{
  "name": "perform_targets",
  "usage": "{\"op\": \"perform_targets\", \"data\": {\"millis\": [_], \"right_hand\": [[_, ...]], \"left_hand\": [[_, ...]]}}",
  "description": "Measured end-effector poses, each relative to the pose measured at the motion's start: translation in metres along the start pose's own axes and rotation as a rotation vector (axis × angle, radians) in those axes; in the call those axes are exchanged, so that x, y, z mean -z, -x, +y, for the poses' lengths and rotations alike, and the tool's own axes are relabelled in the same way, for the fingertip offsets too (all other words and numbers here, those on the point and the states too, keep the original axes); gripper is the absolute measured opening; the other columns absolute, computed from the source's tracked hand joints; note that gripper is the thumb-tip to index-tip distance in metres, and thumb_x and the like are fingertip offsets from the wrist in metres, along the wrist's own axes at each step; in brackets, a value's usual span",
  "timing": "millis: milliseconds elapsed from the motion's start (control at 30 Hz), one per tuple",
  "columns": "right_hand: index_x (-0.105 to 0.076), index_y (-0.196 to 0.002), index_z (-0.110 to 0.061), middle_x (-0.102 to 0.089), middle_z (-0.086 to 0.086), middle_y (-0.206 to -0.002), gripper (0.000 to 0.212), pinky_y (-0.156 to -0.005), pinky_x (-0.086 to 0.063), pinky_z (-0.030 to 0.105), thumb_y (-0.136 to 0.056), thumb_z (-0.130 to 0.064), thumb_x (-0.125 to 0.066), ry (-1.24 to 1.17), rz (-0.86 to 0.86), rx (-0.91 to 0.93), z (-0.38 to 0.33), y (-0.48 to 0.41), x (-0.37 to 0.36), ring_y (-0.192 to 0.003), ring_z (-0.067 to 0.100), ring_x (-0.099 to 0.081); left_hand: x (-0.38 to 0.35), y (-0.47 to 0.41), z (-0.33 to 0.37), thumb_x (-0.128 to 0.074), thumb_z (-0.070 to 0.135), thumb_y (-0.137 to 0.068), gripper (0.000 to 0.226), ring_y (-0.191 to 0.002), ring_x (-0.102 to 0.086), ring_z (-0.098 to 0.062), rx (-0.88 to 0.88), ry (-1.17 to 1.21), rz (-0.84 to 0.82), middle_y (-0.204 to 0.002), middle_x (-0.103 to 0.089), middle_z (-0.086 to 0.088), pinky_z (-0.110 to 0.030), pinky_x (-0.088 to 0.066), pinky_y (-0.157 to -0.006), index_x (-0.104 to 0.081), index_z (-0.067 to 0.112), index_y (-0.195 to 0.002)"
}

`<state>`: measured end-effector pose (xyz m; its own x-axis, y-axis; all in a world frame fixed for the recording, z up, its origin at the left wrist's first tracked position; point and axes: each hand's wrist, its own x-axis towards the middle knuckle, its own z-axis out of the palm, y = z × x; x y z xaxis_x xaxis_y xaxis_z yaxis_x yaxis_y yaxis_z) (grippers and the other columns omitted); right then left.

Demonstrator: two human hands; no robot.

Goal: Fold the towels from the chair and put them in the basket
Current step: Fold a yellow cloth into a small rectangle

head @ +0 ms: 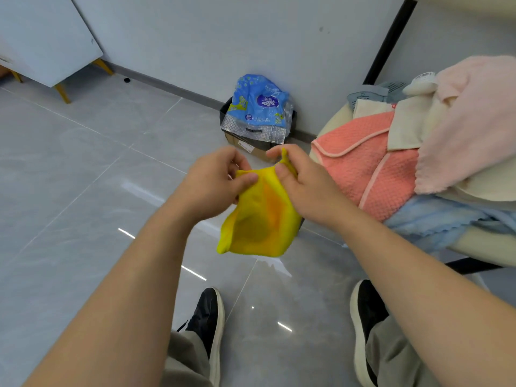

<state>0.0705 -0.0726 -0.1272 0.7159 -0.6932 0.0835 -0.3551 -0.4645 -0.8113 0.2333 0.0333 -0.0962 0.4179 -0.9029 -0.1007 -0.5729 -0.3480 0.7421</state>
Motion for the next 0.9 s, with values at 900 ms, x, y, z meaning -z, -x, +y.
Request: {"op": "perform_targets", "data": {"millis": [900], "right_hand": [[-0.043,-0.071,-0.027,-0.046,-0.01,-0.068,0.032,-0.053,-0.03,0.014,-0.101,-0.031,-0.055,-0.057,0.385,-0.176,0.021,-0.016,0.032,-0.063,0.002,-0.043]], "left_hand": [[0.007,0.001,-0.008,-0.069,0.001,-0.078,0.03,-0.081,-0.067,-0.014,-0.014,-0.071,0.013,-0.095,-0.067,0.009,-0.029,-0.057,-0.067,-0.062,0.025,-0.095]]}}
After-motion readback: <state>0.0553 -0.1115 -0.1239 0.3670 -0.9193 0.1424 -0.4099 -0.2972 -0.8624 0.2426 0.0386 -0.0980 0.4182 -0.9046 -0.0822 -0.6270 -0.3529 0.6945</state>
